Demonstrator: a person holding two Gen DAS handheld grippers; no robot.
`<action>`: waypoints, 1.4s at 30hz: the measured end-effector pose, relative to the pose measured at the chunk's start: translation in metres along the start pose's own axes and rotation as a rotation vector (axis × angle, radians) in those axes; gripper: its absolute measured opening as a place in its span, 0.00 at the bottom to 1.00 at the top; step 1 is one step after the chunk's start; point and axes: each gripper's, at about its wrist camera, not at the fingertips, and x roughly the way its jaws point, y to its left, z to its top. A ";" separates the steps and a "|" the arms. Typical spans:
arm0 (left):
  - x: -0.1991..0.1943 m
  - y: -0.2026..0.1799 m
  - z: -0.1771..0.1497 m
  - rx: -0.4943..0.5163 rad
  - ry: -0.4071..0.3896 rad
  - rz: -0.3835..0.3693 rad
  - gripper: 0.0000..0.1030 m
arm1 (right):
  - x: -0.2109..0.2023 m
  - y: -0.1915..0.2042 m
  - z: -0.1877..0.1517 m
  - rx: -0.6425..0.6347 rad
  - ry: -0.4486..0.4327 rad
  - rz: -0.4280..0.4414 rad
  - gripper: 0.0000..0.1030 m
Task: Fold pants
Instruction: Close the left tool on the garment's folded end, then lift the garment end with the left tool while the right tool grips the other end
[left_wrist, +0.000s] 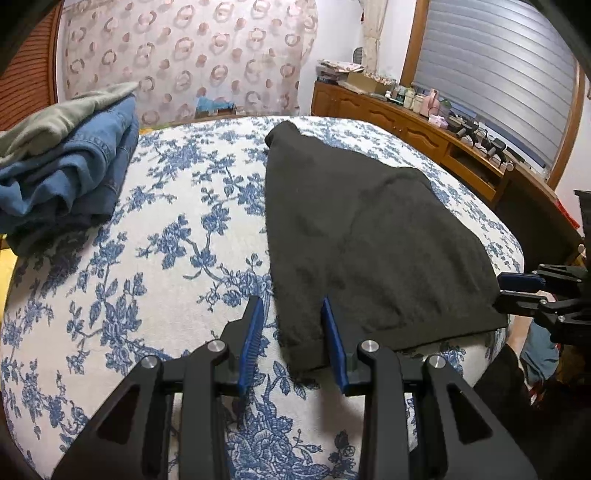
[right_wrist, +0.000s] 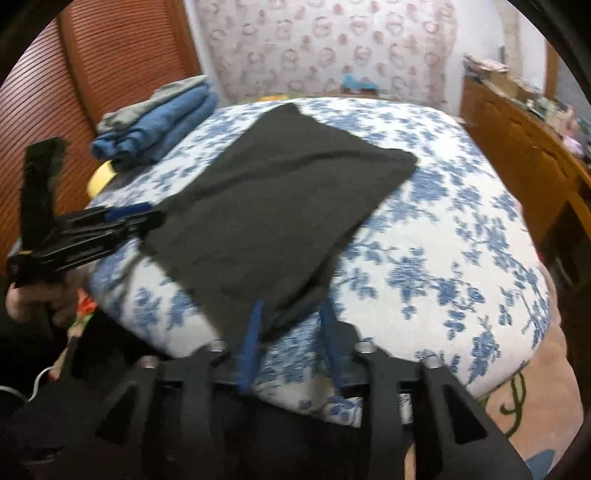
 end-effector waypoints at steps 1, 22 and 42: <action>0.000 -0.001 0.000 0.005 -0.001 0.005 0.31 | 0.002 -0.002 0.000 0.008 0.007 0.003 0.41; -0.015 -0.013 -0.004 0.018 -0.031 -0.069 0.03 | 0.006 0.012 -0.001 -0.026 0.002 0.113 0.05; -0.068 -0.058 0.035 0.128 -0.130 -0.135 0.03 | -0.067 -0.038 0.028 0.041 -0.145 0.187 0.04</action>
